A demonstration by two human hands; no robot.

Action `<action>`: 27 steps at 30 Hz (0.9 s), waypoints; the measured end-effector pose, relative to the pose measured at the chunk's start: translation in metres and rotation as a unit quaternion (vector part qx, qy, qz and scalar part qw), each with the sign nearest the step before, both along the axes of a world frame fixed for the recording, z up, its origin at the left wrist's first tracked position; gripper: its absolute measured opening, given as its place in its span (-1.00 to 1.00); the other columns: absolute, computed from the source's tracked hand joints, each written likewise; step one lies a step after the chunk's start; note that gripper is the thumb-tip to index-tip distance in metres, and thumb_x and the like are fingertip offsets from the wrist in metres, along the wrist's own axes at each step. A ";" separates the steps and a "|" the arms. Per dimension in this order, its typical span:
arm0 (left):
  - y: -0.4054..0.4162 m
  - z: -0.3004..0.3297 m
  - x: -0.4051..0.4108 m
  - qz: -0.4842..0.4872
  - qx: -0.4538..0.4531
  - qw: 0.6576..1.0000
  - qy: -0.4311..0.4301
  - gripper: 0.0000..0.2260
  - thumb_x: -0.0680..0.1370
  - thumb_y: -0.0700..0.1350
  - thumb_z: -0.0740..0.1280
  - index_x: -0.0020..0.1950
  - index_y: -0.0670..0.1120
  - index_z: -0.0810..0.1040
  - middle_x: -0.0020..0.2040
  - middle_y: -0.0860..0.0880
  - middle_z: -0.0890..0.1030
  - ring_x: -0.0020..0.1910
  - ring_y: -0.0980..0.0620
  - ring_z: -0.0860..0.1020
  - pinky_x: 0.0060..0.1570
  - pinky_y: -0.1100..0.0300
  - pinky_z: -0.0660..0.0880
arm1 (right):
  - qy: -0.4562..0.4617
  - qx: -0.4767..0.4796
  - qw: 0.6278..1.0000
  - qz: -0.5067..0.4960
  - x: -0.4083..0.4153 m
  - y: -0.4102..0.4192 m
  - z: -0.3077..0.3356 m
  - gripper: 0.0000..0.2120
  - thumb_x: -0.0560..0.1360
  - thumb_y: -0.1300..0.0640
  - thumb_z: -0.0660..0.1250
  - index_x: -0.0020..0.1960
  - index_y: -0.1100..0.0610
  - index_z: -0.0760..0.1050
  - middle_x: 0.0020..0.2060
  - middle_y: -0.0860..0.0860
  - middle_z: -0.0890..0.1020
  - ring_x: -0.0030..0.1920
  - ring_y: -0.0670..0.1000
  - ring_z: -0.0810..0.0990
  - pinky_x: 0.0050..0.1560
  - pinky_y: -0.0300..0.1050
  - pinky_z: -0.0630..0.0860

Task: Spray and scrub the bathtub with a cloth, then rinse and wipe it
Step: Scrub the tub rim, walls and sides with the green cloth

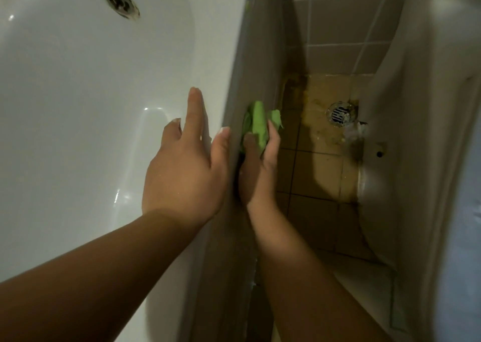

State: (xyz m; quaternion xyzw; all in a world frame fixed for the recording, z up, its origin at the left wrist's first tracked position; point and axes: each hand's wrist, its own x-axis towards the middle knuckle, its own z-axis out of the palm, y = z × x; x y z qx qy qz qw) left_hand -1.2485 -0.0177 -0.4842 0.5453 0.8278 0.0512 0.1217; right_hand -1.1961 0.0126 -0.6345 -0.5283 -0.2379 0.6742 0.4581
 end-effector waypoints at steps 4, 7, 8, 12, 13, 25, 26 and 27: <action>0.005 0.001 0.000 0.005 -0.006 1.000 0.001 -0.38 0.66 0.31 -0.03 0.65 0.25 -0.21 0.55 -0.14 0.36 0.41 -0.19 0.47 0.28 -0.07 0.48 | -0.059 -0.009 0.998 0.027 0.001 0.001 -0.007 -0.48 0.70 -0.06 0.20 0.62 -0.10 0.17 0.40 -0.01 0.49 0.10 -0.21 0.53 -0.06 -0.56 0.41; 0.010 0.003 0.001 0.009 -0.011 1.000 -0.007 -0.38 0.66 0.30 -0.02 0.66 0.24 -0.19 0.58 -0.15 0.32 0.47 -0.20 0.43 0.33 -0.08 0.45 | -0.036 -0.059 0.998 0.006 0.000 0.046 0.011 -0.50 0.72 -0.02 0.20 0.63 -0.10 0.18 0.46 0.07 0.47 0.25 0.09 0.56 0.24 -0.17 0.51; 0.011 0.003 0.001 0.010 -0.013 1.000 -0.011 -0.38 0.66 0.30 -0.02 0.66 0.24 -0.19 0.58 -0.16 0.32 0.46 -0.20 0.43 0.33 -0.09 0.45 | -0.042 -0.035 0.998 0.013 0.002 0.053 0.025 -0.50 0.72 -0.02 0.20 0.63 -0.09 0.19 0.48 0.03 0.44 0.26 0.05 0.56 0.22 -0.22 0.50; 0.021 0.004 -0.001 0.008 -0.009 0.999 -0.031 -0.42 0.66 0.30 -0.07 0.66 0.27 -0.17 0.56 -0.16 0.35 0.42 -0.19 0.47 0.32 -0.12 0.50 | -0.023 0.076 0.997 0.026 0.008 0.022 0.060 -0.57 0.72 0.01 0.21 0.56 -0.16 0.26 0.34 -0.41 0.36 0.18 -0.51 0.42 0.13 -0.52 0.39; 0.022 0.004 -0.002 0.007 -0.010 0.999 -0.035 -0.43 0.66 0.29 -0.08 0.66 0.27 -0.16 0.57 -0.15 0.34 0.42 -0.18 0.47 0.33 -0.12 0.49 | -0.019 0.080 0.996 0.025 0.011 0.005 0.059 -0.58 0.72 0.00 0.21 0.55 -0.21 0.25 0.33 -0.44 0.37 0.21 -0.50 0.42 0.20 -0.47 0.41; 0.073 -0.004 -0.013 -0.033 0.003 0.998 -0.062 -0.45 0.70 0.25 -0.05 0.64 0.29 -0.22 0.70 -0.05 -0.06 0.58 -0.13 0.30 0.47 -0.07 0.34 | -0.078 0.038 0.996 0.004 -0.001 0.103 0.058 -0.44 0.48 -0.27 0.23 0.46 -0.39 0.24 0.49 -0.09 0.43 0.40 0.04 0.49 0.43 0.21 0.43; 0.078 -0.005 -0.015 -0.038 0.009 0.997 -0.066 -0.45 0.70 0.24 -0.04 0.64 0.30 -0.21 0.71 -0.03 -0.08 0.59 -0.13 0.28 0.48 -0.07 0.33 | -0.066 0.059 0.996 0.000 0.000 0.093 0.060 -0.50 0.52 -0.24 0.25 0.44 -0.42 0.28 0.47 -0.12 0.45 0.40 0.00 0.49 0.43 0.19 0.44; 0.083 -0.006 -0.016 -0.042 0.016 0.997 -0.068 -0.46 0.71 0.24 -0.03 0.64 0.31 -0.19 0.71 -0.01 -0.09 0.61 -0.12 0.24 0.49 -0.06 0.31 | -0.058 0.069 0.996 -0.004 0.001 0.079 0.062 -0.56 0.57 -0.22 0.27 0.42 -0.43 0.30 0.46 -0.15 0.46 0.40 -0.03 0.50 0.42 0.18 0.44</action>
